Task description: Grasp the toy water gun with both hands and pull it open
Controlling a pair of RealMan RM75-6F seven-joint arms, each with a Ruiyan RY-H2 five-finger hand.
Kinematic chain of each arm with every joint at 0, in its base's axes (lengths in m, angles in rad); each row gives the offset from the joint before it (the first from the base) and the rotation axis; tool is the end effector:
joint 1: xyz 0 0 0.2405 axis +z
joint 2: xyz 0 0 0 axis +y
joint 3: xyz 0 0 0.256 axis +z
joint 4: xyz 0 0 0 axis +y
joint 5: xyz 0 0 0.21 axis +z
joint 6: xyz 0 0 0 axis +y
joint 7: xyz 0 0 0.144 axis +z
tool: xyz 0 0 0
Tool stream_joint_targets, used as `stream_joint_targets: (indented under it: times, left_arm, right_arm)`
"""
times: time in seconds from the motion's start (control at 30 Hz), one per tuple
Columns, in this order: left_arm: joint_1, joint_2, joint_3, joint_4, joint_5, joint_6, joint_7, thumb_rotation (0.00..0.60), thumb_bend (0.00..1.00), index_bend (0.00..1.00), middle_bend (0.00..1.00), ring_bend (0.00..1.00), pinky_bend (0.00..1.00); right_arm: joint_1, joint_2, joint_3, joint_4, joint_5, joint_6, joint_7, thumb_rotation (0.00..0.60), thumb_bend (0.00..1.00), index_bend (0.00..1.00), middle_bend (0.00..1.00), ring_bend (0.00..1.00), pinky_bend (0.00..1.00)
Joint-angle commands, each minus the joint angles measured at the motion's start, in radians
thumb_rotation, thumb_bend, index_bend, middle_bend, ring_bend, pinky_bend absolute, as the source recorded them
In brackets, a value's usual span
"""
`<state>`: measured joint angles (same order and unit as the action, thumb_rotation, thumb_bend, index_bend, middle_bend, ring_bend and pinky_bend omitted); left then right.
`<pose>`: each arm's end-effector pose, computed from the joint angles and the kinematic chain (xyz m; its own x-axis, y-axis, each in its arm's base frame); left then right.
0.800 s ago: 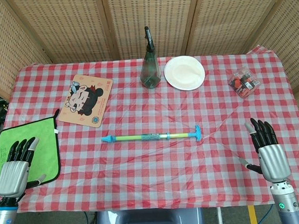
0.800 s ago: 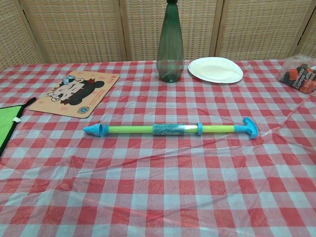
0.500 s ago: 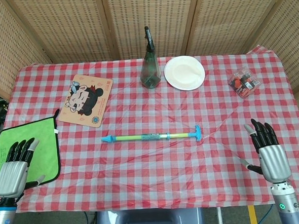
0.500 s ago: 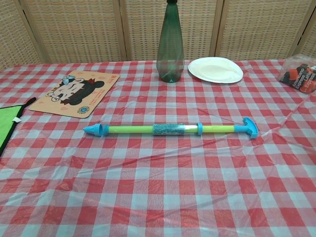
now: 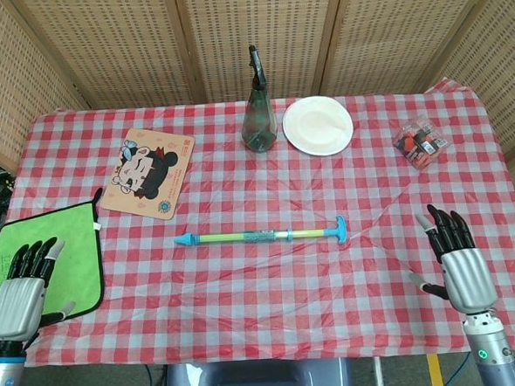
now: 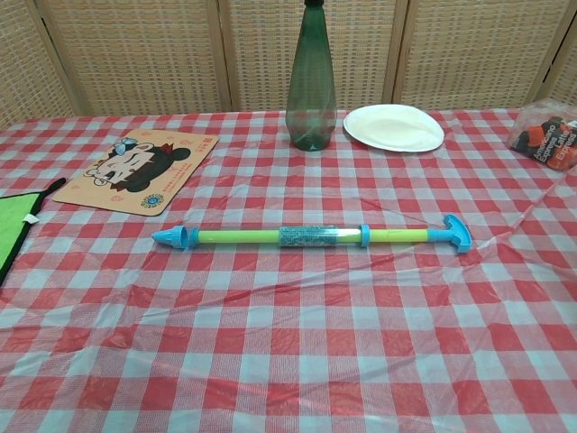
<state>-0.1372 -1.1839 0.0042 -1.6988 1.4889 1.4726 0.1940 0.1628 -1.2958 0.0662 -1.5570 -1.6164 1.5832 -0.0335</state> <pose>-0.2837 0.1824 0.1229 0.4398 0.0562 0.8964 0.8976 -0.0622 -0.4365 -0.2673 -0.2033 0.1182 0.2982 0.1300 0.9456 -0.9274 -0.1948 0.3192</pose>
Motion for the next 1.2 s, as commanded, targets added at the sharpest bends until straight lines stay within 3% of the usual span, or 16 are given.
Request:
stream_joint_targets:
  times: [0.03, 0.07, 0.23, 0.4, 0.53, 0.83, 1.2]
  left_arm:
    - [0.001, 0.005, -0.005, -0.003, -0.007, -0.002, -0.005, 0.6, 0.1, 0.0, 0.0, 0.0, 0.0]
    - [0.002, 0.006, -0.007, -0.004, -0.01, -0.001, -0.007, 0.6, 0.1, 0.0, 0.0, 0.0, 0.0]
    - [0.005, 0.018, -0.023, -0.006, -0.031, 0.0, -0.024, 0.6, 0.1, 0.0, 0.0, 0.0, 0.0]
    - [0.002, 0.026, -0.031, -0.003, -0.055, -0.021, -0.038, 0.6, 0.1, 0.0, 0.0, 0.0, 0.0]
    - [-0.006, 0.036, -0.045, 0.0, -0.081, -0.041, -0.053, 0.6, 0.11, 0.0, 0.0, 0.0, 0.0]
    - [-0.017, 0.046, -0.059, 0.012, -0.116, -0.078, -0.076, 0.6, 0.11, 0.0, 0.0, 0.0, 0.0]
    - [-0.028, 0.043, -0.067, 0.02, -0.136, -0.107, -0.081, 0.6, 0.11, 0.0, 0.0, 0.0, 0.0]
  right_arm:
    - [0.029, 0.012, 0.025, -0.042, 0.014, -0.036, -0.03, 0.6, 0.16, 0.04, 0.07, 0.04, 0.01]
    - [0.04, 0.017, 0.036, -0.056, 0.018, -0.048, -0.042, 0.6, 0.16, 0.05, 0.11, 0.07, 0.03]
    - [0.125, 0.021, 0.119, -0.137, 0.068, -0.133, -0.155, 0.6, 0.18, 0.23, 0.5, 0.49, 0.32]
    - [0.221, -0.004, 0.184, -0.183, 0.185, -0.272, -0.282, 0.6, 0.23, 0.37, 0.75, 0.74, 0.5]
    - [0.29, -0.057, 0.219, -0.179, 0.289, -0.356, -0.38, 0.6, 0.29, 0.45, 0.88, 0.87, 0.59]
    - [0.405, -0.189, 0.248, -0.06, 0.5, -0.478, -0.505, 0.6, 0.36, 0.52, 1.0, 0.97, 0.64]
    - [0.482, -0.296, 0.235, 0.074, 0.662, -0.541, -0.574, 0.6, 0.48, 0.5, 1.0, 1.0, 0.65]
